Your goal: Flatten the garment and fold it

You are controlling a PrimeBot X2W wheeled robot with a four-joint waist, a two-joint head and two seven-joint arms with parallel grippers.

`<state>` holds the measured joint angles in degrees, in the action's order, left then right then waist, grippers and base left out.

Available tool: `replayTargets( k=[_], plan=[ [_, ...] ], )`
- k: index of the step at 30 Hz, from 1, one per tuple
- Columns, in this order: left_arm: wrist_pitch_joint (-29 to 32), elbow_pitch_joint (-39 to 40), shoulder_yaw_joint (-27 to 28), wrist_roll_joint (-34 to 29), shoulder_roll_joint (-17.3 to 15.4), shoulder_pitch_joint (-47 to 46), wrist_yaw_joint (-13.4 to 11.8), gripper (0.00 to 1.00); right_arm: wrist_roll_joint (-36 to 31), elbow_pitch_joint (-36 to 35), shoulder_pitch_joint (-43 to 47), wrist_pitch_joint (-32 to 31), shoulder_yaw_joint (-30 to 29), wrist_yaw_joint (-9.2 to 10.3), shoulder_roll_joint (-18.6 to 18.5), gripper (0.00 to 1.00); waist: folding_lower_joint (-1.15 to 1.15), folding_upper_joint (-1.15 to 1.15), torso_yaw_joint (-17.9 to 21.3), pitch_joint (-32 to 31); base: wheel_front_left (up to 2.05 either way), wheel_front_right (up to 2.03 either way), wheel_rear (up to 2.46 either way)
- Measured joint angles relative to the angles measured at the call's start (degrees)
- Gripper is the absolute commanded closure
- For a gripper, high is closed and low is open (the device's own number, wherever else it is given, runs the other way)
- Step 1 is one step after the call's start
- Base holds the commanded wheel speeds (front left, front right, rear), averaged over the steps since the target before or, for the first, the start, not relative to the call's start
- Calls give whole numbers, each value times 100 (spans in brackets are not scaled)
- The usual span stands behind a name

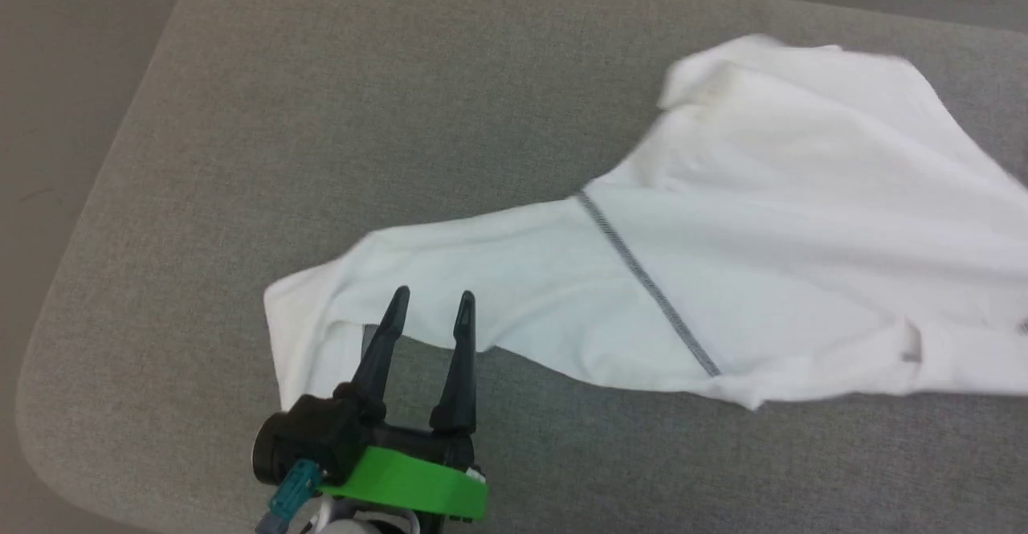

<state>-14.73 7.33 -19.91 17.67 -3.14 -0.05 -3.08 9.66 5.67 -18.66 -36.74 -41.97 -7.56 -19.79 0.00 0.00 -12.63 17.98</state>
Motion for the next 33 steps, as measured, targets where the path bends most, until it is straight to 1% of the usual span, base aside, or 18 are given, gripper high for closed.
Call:
replayTargets(
  k=[1,3,5,7,11,12,15,17,21,24,25,28,30,33],
  plan=[
    [0,-16,19,0,0,21,2,0,-70,23,148,80,-178,0,71,0,0,0,5,-11,0,0,0],
    [0,-78,37,0,-3,48,13,0,-226,205,388,311,-407,0,289,0,0,0,20,-38,0,0,0],
    [0,-138,43,0,-10,57,34,0,-265,382,426,463,-465,0,548,0,0,0,37,-75,0,0,0],
    [3,-180,38,0,-24,58,54,0,-242,508,414,626,-381,0,791,0,0,0,66,-128,0,0,0],
    [134,-248,15,0,-65,58,59,0,-115,521,360,954,45,0,958,0,0,0,142,-232,0,0,0],
    [247,-247,-8,0,-113,59,58,0,107,246,348,1220,492,0,990,0,0,0,210,-324,0,0,0],
    [401,-192,-38,-2,-219,77,57,0,403,-316,423,1493,1015,0,1110,0,0,0,300,-425,0,0,0],
    [476,-126,-58,-4,-287,108,57,0,570,-743,639,1682,1388,0,1226,0,0,0,359,-487,0,0,0],
    [589,-34,-110,-2,-334,201,60,0,660,-1660,1493,2019,2058,0,1532,0,0,0,488,-599,0,0,0],
    [633,-8,-129,69,-325,369,57,0,576,-2135,2262,2343,2465,0,1663,0,0,0,587,-668,0,0,0],
    [633,-10,-122,166,-323,436,57,0,589,-2209,2510,2444,2587,0,1682,0,0,0,620,-691,0,0,0],
    [622,-57,-89,264,-333,641,52,0,1145,-2096,3103,2883,2827,0,1684,0,0,0,718,-753,0,0,0],
    [614,-105,-96,259,-387,765,42,0,1376,-1980,3427,3147,2989,0,1688,0,0,0,789,-797,0,0,0],
    [704,-138,-156,181,-516,853,42,0,1434,-1826,3674,3408,3167,0,1689,0,0,0,898,-861,0,0,0]
  ],
)
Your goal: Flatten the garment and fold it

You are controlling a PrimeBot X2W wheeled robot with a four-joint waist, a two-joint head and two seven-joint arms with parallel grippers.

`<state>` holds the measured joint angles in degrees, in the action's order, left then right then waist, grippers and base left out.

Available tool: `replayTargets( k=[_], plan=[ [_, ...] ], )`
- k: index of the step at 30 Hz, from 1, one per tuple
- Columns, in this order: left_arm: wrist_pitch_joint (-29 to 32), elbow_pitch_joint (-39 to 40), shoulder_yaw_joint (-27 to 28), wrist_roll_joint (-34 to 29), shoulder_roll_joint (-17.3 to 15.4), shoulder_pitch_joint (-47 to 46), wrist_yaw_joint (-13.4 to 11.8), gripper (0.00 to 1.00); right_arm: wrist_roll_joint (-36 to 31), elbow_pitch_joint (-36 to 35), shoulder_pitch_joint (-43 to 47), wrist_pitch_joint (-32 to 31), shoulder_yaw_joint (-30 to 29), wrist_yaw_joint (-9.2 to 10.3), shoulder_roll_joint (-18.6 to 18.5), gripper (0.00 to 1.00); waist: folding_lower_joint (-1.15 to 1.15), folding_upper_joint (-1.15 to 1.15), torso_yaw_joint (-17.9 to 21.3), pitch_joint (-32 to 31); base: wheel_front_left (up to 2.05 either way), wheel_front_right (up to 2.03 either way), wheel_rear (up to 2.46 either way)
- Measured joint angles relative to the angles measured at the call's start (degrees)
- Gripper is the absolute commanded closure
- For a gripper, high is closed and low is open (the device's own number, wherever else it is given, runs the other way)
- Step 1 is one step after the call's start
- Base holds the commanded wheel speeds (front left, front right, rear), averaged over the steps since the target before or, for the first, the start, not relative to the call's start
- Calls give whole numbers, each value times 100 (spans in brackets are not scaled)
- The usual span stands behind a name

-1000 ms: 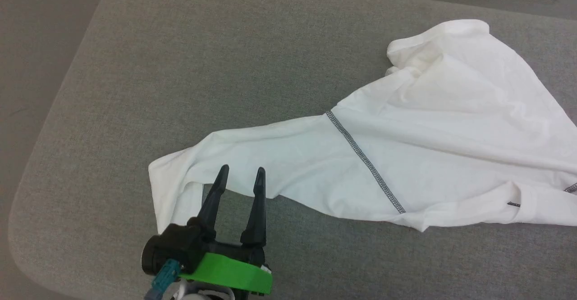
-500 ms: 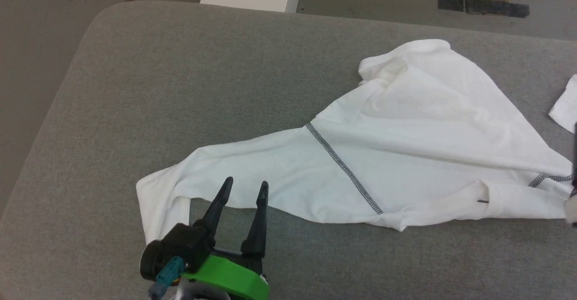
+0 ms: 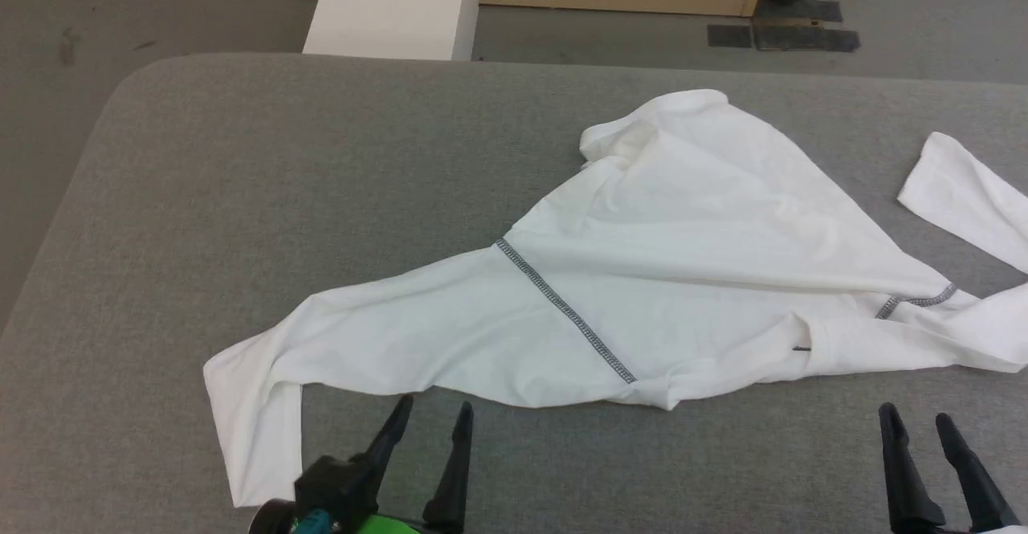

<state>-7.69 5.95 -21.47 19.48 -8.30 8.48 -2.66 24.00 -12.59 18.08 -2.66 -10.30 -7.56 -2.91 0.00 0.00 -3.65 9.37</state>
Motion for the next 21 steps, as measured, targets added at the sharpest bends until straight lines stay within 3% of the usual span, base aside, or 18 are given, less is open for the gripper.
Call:
replayTargets(
  k=[6,14,17,21],
  plan=[
    [487,5,-235,-407,-324,-279,67,0,-57,19,-47,126,79,0,-1,0,0,0,162,-80,0,0,0],
    [792,190,-235,-441,-421,-787,114,0,-203,-79,-460,26,152,0,-1,0,0,0,308,71,0,0,0],
    [806,229,-231,-439,-414,-792,85,0,-470,-244,-874,-423,198,0,-1,0,0,0,375,165,0,0,0],
    [747,233,-210,-424,-364,-792,49,0,-813,-277,-1578,-1630,292,0,-78,0,0,0,432,291,0,0,0]
  ],
)
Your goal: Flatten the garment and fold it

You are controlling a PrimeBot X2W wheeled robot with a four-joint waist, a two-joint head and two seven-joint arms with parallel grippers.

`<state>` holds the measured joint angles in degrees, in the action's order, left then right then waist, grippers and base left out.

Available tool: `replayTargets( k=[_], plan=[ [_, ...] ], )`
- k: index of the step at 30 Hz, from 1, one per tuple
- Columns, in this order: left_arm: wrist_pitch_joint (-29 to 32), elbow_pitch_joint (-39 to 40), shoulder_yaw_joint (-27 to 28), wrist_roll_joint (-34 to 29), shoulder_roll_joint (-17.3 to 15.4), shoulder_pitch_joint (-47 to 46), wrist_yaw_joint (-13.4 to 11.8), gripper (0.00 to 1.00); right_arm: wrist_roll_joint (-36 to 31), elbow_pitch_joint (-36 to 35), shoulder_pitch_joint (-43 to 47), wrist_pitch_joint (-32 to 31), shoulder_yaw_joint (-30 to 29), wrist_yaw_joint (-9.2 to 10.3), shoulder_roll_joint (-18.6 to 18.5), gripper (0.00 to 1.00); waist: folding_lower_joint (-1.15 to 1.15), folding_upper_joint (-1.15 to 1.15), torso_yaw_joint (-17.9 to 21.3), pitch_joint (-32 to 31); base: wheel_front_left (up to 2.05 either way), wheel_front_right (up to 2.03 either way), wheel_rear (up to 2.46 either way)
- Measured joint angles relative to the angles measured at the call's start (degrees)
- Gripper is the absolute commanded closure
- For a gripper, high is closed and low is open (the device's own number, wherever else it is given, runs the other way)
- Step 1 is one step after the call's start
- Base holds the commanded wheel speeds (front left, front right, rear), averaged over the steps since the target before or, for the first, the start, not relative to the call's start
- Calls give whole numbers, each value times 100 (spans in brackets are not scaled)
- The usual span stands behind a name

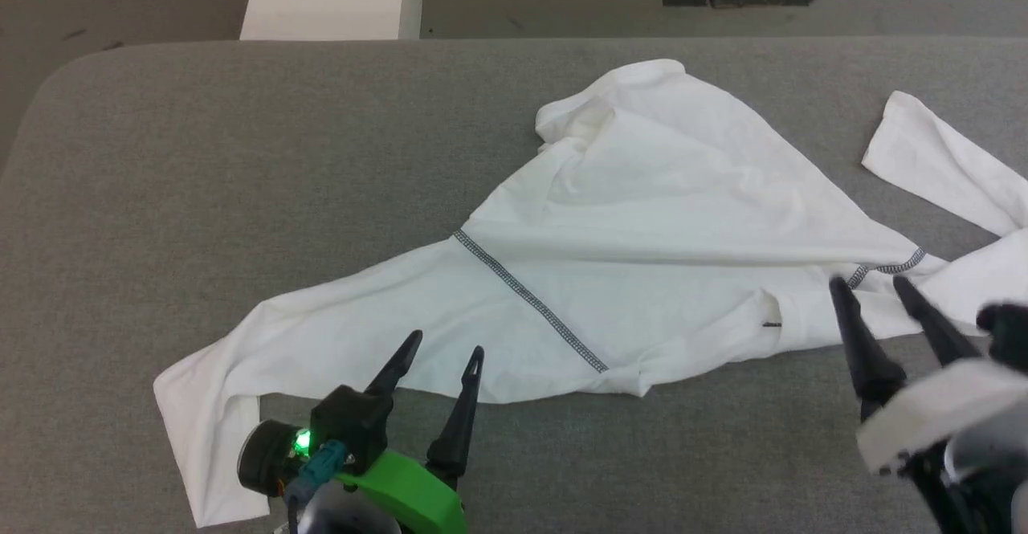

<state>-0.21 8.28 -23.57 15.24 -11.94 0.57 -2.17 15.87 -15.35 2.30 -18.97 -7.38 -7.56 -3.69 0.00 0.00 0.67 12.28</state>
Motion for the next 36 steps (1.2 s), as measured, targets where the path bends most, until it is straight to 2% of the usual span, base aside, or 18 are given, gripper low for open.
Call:
replayTargets(
  k=[3,6,9,15,18,23,24,25,26,32,36],
  plan=[
    [-73,-16,2,27,31,-4,-15,0,-101,135,-667,-583,48,0,-321,0,0,0,-2,83,0,0,0],
    [-134,-41,-20,29,77,-60,-15,0,-22,556,-1301,-991,30,0,-555,0,0,0,-84,142,0,0,0],
    [-183,-37,-49,29,115,-131,-19,0,16,1182,-1892,-1346,27,0,-673,0,0,0,-181,226,0,0,0],
    [-250,-43,-176,30,255,-271,-14,0,-366,2671,-2835,-2060,94,0,-1192,0,0,0,-462,442,0,0,0],
    [-311,-64,-218,36,308,-330,-8,0,-532,3188,-3004,-2220,245,0,-1371,0,0,0,-625,551,0,0,0],
    [-390,-144,-269,44,355,-386,-7,0,-690,3772,-3159,-2131,357,0,-1568,0,0,0,-881,733,0,0,0],
    [-417,-160,-276,45,371,-399,-7,0,-678,3835,-3195,-2129,341,0,-1577,36,0,0,-932,767,0,0,0],
    [-427,-174,-275,47,387,-401,-7,0,-671,3860,-3238,-2097,319,0,-1604,95,0,0,-977,797,0,0,0],
    [-443,-186,-276,56,394,-401,-7,0,-671,3875,-3276,-2039,316,0,-1629,100,0,0,-1011,820,0,0,0],
    [-519,-230,-265,105,400,-400,-23,0,-441,3708,-3465,-1828,410,0,-1807,100,0,0,-1135,856,0,0,0],
    [-552,-229,-304,131,430,-402,-23,0,-369,3351,-3952,-1717,416,-1,-2063,100,0,0,-1180,920,0,0,0]
  ],
)
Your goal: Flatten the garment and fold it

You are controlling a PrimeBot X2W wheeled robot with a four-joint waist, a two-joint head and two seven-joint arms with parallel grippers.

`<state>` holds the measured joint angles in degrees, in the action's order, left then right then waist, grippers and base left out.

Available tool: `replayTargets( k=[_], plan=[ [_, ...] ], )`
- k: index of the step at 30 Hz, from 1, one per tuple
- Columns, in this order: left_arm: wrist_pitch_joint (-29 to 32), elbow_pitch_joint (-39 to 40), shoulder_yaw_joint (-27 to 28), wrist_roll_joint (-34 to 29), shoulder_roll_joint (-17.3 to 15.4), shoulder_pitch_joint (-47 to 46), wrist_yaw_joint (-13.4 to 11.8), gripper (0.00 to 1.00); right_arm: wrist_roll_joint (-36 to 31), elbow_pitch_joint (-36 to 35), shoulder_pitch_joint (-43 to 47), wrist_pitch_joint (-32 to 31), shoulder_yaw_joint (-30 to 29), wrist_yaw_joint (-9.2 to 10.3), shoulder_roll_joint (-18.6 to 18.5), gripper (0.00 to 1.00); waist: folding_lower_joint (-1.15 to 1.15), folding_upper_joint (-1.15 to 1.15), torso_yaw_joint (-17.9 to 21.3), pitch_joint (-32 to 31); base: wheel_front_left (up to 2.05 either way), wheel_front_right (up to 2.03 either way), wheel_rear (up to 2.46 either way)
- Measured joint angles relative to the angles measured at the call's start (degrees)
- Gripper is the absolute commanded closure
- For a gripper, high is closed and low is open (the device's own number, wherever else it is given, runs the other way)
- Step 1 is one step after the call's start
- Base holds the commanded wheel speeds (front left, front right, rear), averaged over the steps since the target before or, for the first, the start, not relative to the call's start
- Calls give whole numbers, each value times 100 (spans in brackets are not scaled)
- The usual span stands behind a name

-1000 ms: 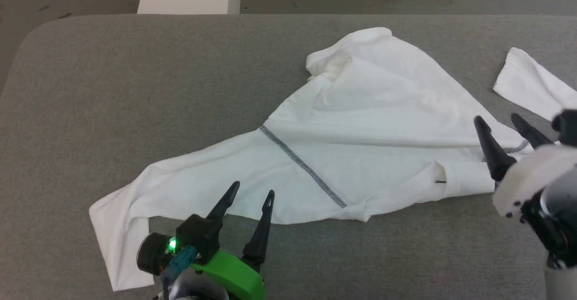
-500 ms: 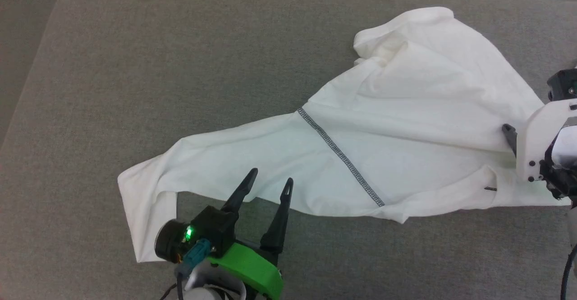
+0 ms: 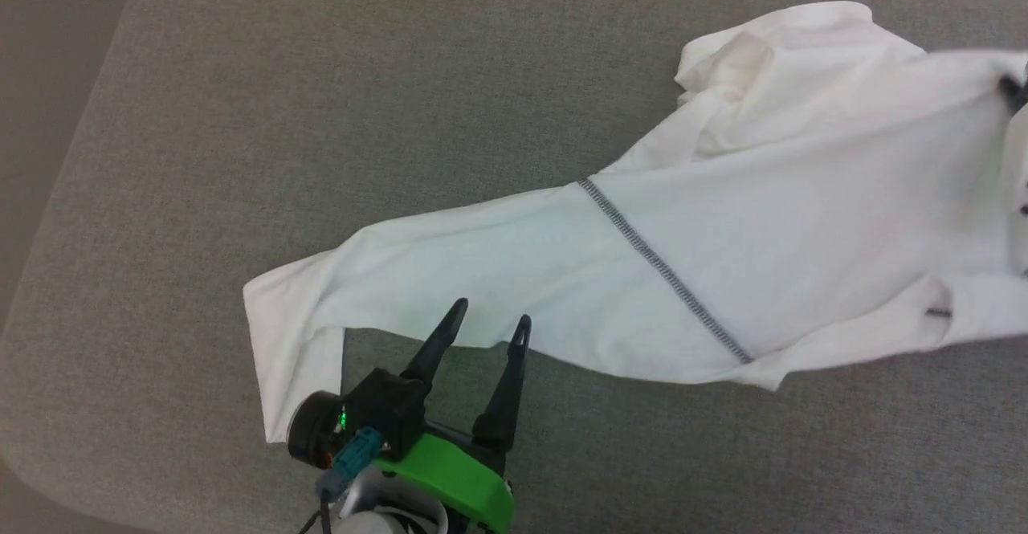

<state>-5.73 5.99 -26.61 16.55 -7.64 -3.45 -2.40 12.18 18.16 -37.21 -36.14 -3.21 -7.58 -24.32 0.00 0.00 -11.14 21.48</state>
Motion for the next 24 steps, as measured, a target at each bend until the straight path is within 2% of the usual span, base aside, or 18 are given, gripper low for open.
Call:
replayTargets(
  k=[3,7,8,9,10,13,18,21,24],
  plan=[
    [-47,-31,-60,12,42,-27,11,0,-18,-85,-553,222,-22,1,-219,100,0,0,-87,105,0,0,0],
    [-79,-133,-147,18,85,-115,35,0,-237,151,-987,391,-100,1,-196,100,0,0,-248,239,0,0,0],
    [-102,-164,-168,19,97,-139,41,0,-301,307,-1023,398,-156,1,-146,87,0,0,-299,273,0,0,0],
    [-119,-191,-185,23,110,-157,44,0,-403,465,-1028,415,-205,1,-92,25,0,0,-352,307,0,0,0],
    [-135,-210,-194,31,122,-165,47,0,-500,600,-1027,424,-238,1,-38,0,0,0,-391,332,0,0,0],
    [-170,-304,-218,54,166,-203,60,0,-638,973,-1010,534,-297,1,190,0,0,0,-523,413,0,0,0],
    [-227,-436,-232,68,171,-246,75,0,-541,1020,-981,942,-166,1,354,0,0,0,-596,364,0,0,0],
    [-249,-502,-231,74,159,-243,76,0,-182,701,-866,1259,-136,1,404,0,1,0,-590,236,0,0,0],
    [-242,-509,-203,114,129,-214,48,0,153,33,-452,1547,-176,1,522,0,0,0,-545,61,0,0,0]
  ],
)
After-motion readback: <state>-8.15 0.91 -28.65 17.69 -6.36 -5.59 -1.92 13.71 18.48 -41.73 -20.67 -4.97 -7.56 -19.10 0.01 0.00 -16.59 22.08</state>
